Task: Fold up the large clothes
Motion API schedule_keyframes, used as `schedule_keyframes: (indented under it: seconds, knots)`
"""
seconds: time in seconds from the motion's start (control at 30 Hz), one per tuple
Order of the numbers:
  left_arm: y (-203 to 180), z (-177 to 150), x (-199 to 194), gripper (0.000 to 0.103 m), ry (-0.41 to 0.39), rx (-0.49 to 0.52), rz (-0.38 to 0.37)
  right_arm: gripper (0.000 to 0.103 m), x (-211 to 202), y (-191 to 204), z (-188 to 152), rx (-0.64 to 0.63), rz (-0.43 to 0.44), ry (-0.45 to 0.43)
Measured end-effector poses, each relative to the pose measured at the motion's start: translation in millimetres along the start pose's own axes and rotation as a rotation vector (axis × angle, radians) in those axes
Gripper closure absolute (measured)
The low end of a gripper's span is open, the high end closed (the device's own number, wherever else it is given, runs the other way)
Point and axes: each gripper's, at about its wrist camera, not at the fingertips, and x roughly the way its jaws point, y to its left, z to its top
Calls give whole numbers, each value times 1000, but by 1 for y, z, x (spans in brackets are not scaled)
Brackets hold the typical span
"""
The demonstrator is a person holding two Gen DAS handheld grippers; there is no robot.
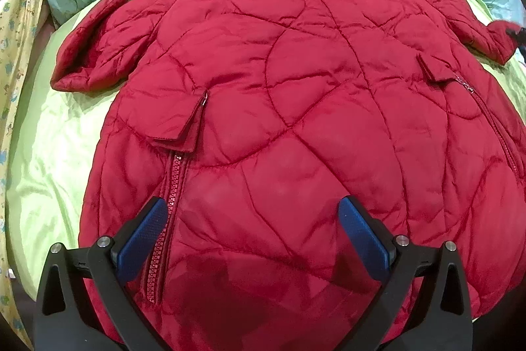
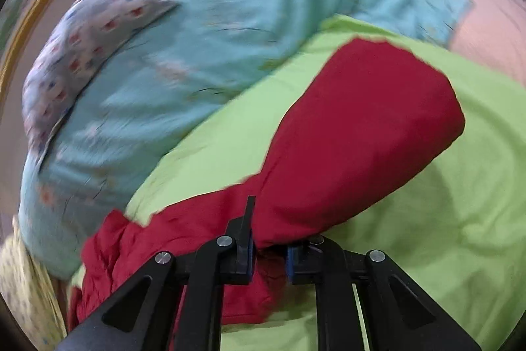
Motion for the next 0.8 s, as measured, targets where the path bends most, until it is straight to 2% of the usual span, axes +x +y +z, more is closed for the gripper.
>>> schedule_keyframes:
  seconds: [0.13,0.33,0.43,0.67,0.8]
  knots:
    - [7,0,3,0,4,-20,-20,91,-1,49,-13,-81,111,42]
    - [21,-2,4,0,-27,-61,-46,92,12,134,-52,-208,249,155]
    - [31,-1,6,0,-33,-93,-86,92,22,180,-78,-257,322,224]
    - [51,3,0,0,-65,-131,-115,92,54,264,-139,-391,382,334]
    - [64,5,-5,0,-82,-167,-169,92,69,299,-175,-474,397,376]
